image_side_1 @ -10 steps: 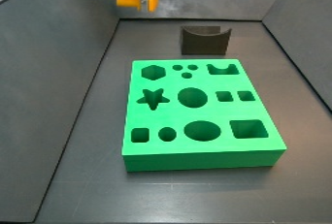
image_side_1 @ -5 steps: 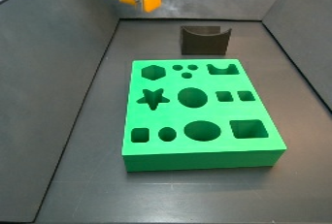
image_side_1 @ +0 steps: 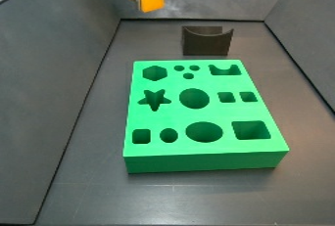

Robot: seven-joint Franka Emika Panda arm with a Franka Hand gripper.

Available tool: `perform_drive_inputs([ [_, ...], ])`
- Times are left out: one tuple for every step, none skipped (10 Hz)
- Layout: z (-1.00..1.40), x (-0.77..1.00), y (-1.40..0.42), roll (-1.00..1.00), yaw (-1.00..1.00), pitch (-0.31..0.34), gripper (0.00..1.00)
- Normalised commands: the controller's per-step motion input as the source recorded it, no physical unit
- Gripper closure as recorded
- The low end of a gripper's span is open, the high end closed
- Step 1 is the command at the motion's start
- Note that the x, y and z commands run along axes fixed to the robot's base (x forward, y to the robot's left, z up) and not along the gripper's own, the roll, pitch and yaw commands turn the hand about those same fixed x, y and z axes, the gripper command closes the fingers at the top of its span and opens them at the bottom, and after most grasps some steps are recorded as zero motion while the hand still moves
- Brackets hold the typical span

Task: Pick up the 3 prong object. Move up. Rotate the 3 prong object. Place the 3 prong object on the fixture. Regrasp the 3 prong object. Move to above the board. Insert the 3 prong object.
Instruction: Rotate the 3 prong object.

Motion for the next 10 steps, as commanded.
perform_drive_inputs([
  [-0.04,0.02,0.03,-0.04,-1.0,-0.015,1.0],
  [-0.04,0.02,0.03,-0.04,-1.0,-0.016,1.0],
  [-0.04,0.02,0.03,-0.05,-1.0,-0.019,1.0],
  [-0.04,0.02,0.03,-0.06,-1.0,-0.021,1.0],
  [-0.04,0.02,0.03,-0.07,-1.0,-0.024,1.0],
  [-0.04,0.02,0.03,-0.08,-1.0,-0.029,1.0],
  [-0.04,0.02,0.03,-0.1,-0.9,-0.038,1.0],
  [-0.04,0.02,0.03,-0.1,-0.74,-0.038,1.0],
  [-0.04,0.02,0.03,-0.1,-0.51,-0.038,1.0],
  [-0.04,0.02,0.03,-0.1,-0.3,-0.038,1.0],
])
